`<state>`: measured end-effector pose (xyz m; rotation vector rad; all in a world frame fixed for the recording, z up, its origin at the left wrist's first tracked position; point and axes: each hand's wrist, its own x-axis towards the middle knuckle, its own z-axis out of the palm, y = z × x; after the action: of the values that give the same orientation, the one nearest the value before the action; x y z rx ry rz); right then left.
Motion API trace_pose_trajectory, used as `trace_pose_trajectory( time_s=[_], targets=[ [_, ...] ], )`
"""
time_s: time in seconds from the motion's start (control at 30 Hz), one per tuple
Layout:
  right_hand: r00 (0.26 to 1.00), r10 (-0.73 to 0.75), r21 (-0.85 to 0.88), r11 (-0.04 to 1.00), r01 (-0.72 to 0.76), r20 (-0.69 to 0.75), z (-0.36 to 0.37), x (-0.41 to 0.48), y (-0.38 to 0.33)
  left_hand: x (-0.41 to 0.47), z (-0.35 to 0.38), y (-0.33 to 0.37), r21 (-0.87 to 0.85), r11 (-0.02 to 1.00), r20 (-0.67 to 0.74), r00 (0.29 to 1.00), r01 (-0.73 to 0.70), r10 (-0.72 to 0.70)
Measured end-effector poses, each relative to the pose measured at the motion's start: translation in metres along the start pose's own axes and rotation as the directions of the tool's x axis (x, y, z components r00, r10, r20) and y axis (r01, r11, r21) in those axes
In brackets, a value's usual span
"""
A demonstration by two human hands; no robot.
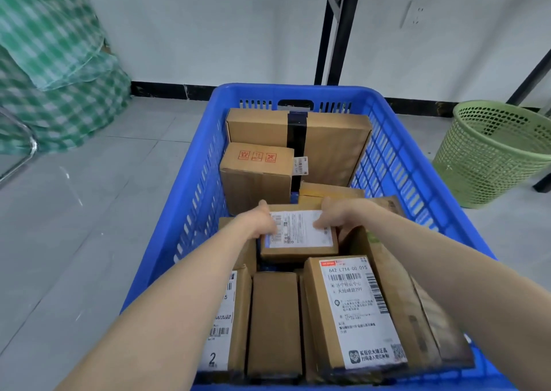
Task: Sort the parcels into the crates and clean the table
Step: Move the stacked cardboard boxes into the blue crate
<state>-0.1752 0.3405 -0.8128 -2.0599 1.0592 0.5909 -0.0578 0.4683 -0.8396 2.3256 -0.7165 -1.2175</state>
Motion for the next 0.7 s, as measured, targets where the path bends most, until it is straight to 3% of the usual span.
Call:
trace_pose_trajectory(
  time_s=[0.07,0.13,0.3,0.5,0.7],
  targets=[
    [1.000,0.000,-0.198,0.980,-0.002,-0.009,0.008,0.005,0.000,-0.001,0.009,0.004,0.261,0.965,-0.024,1.000,0.009,-0.003],
    [0.999,-0.024,-0.303,0.953,0.010,-0.044,0.014,0.011,0.002,0.001,0.016,0.007,0.374,0.927,-0.083,0.996,-0.004,0.038],
    [0.987,-0.062,-0.435,0.900,-0.011,-0.151,0.022,0.029,0.004,0.019,0.028,0.006,0.406,0.913,-0.079,0.997,0.028,0.005],
    [0.984,-0.107,-0.350,0.935,0.051,-0.142,0.016,0.032,0.015,0.023,0.020,-0.002,0.351,0.933,-0.102,0.988,-0.077,0.120],
    [0.994,-0.077,-0.506,0.862,0.030,-0.073,0.012,0.031,0.012,0.020,0.019,-0.001,0.425,0.900,-0.016,0.993,-0.098,0.115]
  ],
)
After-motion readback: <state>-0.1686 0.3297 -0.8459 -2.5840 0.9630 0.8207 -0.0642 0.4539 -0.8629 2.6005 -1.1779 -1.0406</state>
